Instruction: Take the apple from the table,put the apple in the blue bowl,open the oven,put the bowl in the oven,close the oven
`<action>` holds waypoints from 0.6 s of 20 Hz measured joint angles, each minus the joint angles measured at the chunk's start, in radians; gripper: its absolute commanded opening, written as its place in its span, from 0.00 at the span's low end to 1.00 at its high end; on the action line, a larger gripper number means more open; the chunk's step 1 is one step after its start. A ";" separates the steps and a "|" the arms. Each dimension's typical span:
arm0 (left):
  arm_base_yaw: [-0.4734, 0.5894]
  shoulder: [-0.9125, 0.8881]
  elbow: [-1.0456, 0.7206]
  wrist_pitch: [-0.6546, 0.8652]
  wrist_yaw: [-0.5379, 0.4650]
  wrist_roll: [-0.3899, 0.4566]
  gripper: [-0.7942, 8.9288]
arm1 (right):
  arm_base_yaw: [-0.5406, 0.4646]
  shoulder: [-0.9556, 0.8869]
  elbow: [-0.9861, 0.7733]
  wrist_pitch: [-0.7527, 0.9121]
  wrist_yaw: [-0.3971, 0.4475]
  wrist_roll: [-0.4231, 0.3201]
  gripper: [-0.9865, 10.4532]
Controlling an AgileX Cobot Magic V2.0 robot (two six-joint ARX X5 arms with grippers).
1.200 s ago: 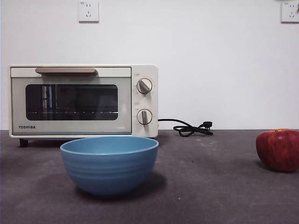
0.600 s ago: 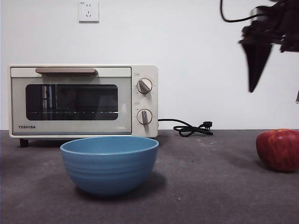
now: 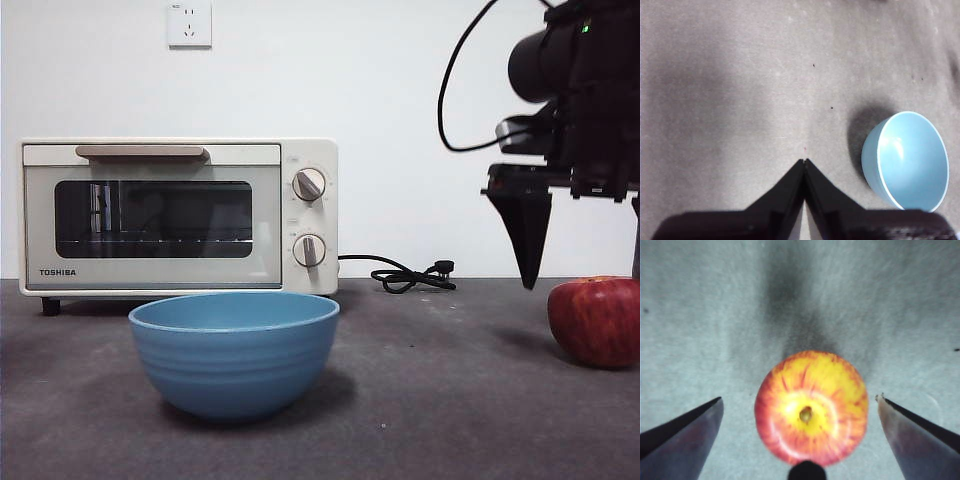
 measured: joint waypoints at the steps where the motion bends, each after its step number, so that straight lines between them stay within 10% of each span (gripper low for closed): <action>1: 0.000 0.000 0.000 0.000 0.000 0.001 0.08 | 0.000 0.014 0.000 0.000 0.000 0.005 0.61; 5: 0.000 0.000 0.000 0.000 0.000 0.008 0.08 | 0.000 0.083 0.000 0.000 0.000 0.029 0.56; 9: 0.000 0.000 0.000 0.000 -0.001 0.020 0.08 | 0.000 0.091 0.000 -0.004 0.001 0.050 0.07; 12: 0.000 0.000 0.000 0.000 -0.005 0.026 0.08 | 0.000 0.090 0.000 -0.006 0.002 0.058 0.08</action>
